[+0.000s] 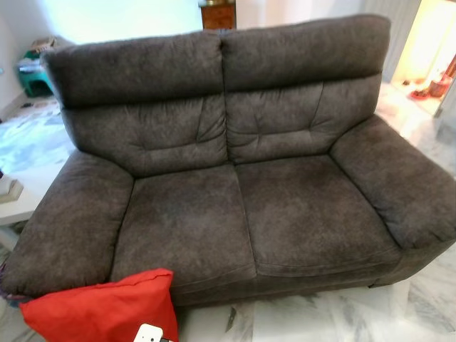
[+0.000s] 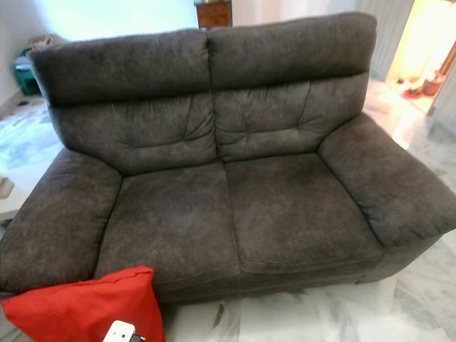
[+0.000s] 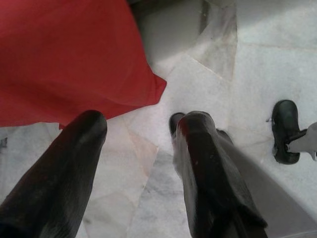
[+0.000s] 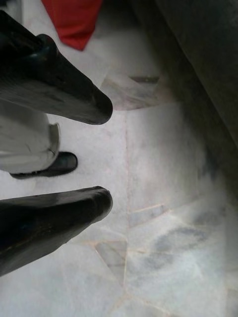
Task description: Move the pillow to the sofa from floor
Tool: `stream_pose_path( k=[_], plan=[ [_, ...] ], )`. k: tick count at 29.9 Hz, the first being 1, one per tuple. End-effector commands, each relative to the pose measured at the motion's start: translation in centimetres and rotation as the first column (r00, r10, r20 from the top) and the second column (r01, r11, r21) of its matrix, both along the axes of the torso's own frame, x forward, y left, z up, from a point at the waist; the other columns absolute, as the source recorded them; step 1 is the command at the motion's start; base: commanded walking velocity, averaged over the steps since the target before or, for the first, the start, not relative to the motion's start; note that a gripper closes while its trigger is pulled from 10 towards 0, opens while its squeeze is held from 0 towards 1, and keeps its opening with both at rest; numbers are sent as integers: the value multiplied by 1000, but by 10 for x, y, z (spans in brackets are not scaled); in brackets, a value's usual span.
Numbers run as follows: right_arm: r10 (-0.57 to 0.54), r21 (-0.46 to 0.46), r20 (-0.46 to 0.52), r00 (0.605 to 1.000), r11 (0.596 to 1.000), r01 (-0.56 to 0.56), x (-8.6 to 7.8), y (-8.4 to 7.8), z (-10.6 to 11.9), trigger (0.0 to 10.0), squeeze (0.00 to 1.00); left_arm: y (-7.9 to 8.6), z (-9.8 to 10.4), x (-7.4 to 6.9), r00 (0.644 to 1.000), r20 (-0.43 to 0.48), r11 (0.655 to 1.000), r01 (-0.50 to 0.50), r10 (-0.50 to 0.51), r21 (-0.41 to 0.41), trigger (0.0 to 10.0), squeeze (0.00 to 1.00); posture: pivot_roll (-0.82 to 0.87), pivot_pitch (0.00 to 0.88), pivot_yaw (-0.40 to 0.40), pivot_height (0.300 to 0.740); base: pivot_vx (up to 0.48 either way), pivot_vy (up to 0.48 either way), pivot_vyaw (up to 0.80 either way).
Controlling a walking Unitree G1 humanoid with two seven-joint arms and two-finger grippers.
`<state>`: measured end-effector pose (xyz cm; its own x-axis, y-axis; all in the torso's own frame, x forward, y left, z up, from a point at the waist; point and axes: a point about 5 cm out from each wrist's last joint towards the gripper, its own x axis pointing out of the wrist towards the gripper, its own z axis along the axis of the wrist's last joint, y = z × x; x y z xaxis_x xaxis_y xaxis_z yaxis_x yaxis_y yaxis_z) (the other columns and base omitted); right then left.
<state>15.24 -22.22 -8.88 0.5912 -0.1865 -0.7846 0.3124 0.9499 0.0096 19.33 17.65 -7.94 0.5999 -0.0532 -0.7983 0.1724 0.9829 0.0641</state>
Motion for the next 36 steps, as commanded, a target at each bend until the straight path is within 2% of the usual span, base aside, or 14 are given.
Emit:
stream_pose_path(
  k=[1,11,18,36],
  plan=[
    [20,22,-5,1000,1000,-20,1,10,-2,10000,0,8,-4,-9,999,-33,1000,-1,2,23,10000,0,-50,43,53,740,0,330,0],
    [35,-5,5,999,999,-35,9,-1,3,10000,0,0,-3,-6,1000,-27,1000,-17,17,1,10000,0,-50,25,16,740,0,325,0],
    [49,-11,11,999,999,-49,12,-2,5,10000,0,-2,-3,-6,999,-27,1000,-23,22,-4,10000,0,-46,26,12,740,0,312,0],
    [42,1,-7,999,999,-42,3,2,1,10000,0,4,-5,-10,999,-45,1000,8,-7,30,10000,0,-44,45,36,740,0,0,800]
  ],
)
